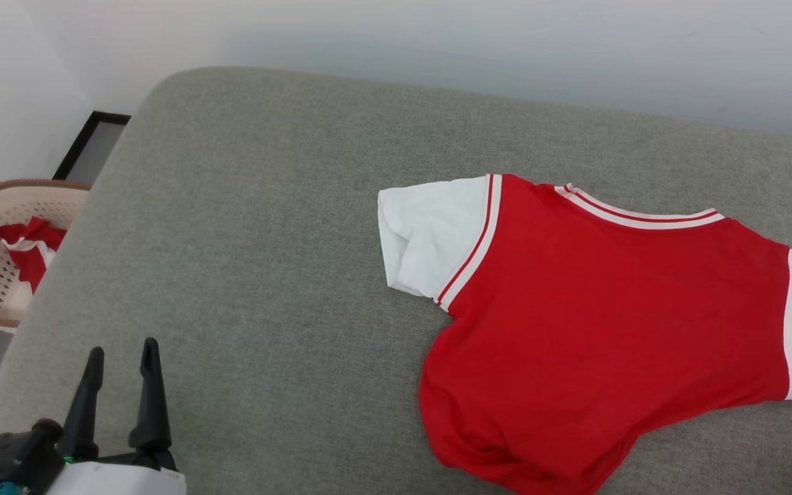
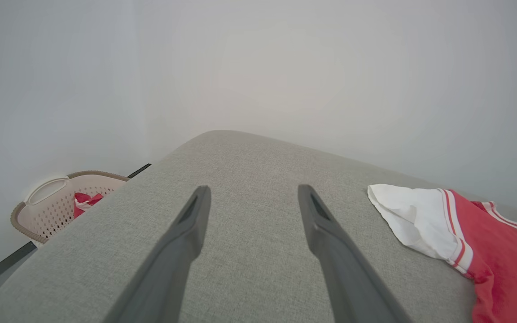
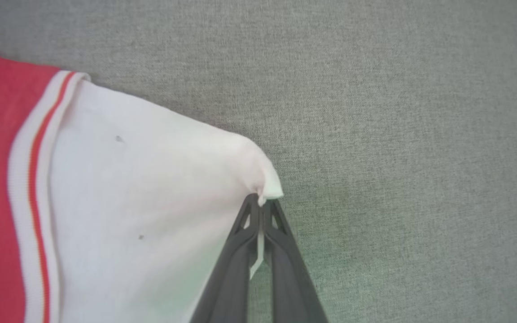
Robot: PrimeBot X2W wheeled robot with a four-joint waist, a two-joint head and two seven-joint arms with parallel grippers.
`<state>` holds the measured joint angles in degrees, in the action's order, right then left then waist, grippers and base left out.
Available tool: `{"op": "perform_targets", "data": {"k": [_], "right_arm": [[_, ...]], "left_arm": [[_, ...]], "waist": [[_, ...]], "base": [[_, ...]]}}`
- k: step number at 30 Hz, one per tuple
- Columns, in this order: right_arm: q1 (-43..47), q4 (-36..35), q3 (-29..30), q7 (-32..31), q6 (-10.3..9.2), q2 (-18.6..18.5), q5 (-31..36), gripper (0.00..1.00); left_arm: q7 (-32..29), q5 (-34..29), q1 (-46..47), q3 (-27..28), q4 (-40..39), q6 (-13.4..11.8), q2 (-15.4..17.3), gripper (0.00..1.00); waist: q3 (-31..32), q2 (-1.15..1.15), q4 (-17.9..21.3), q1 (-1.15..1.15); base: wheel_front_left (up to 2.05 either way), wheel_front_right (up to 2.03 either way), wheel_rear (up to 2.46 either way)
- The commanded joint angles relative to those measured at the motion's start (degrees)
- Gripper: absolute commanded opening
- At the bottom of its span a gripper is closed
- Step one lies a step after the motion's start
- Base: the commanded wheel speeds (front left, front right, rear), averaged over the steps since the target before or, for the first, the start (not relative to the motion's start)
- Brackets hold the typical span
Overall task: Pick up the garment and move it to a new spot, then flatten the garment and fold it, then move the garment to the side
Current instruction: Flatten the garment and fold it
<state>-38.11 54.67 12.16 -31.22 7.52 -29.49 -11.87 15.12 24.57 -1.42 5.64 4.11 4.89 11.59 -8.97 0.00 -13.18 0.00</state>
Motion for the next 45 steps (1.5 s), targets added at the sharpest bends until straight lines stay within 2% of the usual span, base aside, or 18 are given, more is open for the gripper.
{"op": "perform_targets", "data": {"k": [1, 3, 4, 16, 30, 38, 45], "right_arm": [[-0.52, 0.76, 0.35, 1.03, -0.06, 0.22, 0.65, 0.36], [-0.96, 1.38, 0.19, 1.72, -0.06, 0.81, 0.86, 0.95], [-1.20, 1.64, 0.23, 2.18, -0.06, 1.01, 0.75, 1.00], [0.80, 1.10, -2.62, 4.27, -0.06, 3.21, -1.23, 1.00], [8.61, -15.41, -8.91, 12.33, -0.06, 5.28, -8.58, 1.00], [8.20, -19.51, -9.07, 10.66, -0.06, 4.43, -9.26, 1.00], [5.31, -16.50, -7.35, 6.03, -0.06, 3.09, -9.79, 1.00]], "left_arm": [[0.00, -0.50, 0.72, 0.20, 0.26, 0.37, -0.13, 1.00], [0.00, -0.64, 0.83, 0.27, 0.50, 0.62, -0.25, 1.00], [0.00, -0.64, 0.83, 0.30, 0.58, 0.67, -0.29, 1.00], [-0.29, -0.74, -1.46, 0.99, 0.66, 1.18, 0.50, 1.00], [-4.11, 0.82, -2.52, 1.43, -3.00, 0.97, 3.94, 1.00], [-4.74, 1.27, -2.46, 0.88, -4.03, 0.90, 4.29, 1.00], [-5.11, 1.69, -0.27, -0.57, -4.41, 1.33, 4.61, 1.00]], "waist": [[-0.07, 0.00, 0.10, 0.00], [0.01, 0.00, 0.33, 0.00], [0.15, 0.00, 0.50, 0.00], [3.80, 0.00, 4.21, 0.00], [6.67, 0.00, 11.08, 0.00], [5.91, 0.00, 12.27, 0.00], [2.61, 0.00, 10.62, 0.00]], "base": [[0.00, 0.00, 0.00], [0.00, 0.00, 0.00], [0.00, 0.00, 0.00], [0.00, 0.00, 0.00], [0.00, 0.00, 0.00], [0.00, 0.00, 0.00], [0.00, 0.00, 0.00]]}}
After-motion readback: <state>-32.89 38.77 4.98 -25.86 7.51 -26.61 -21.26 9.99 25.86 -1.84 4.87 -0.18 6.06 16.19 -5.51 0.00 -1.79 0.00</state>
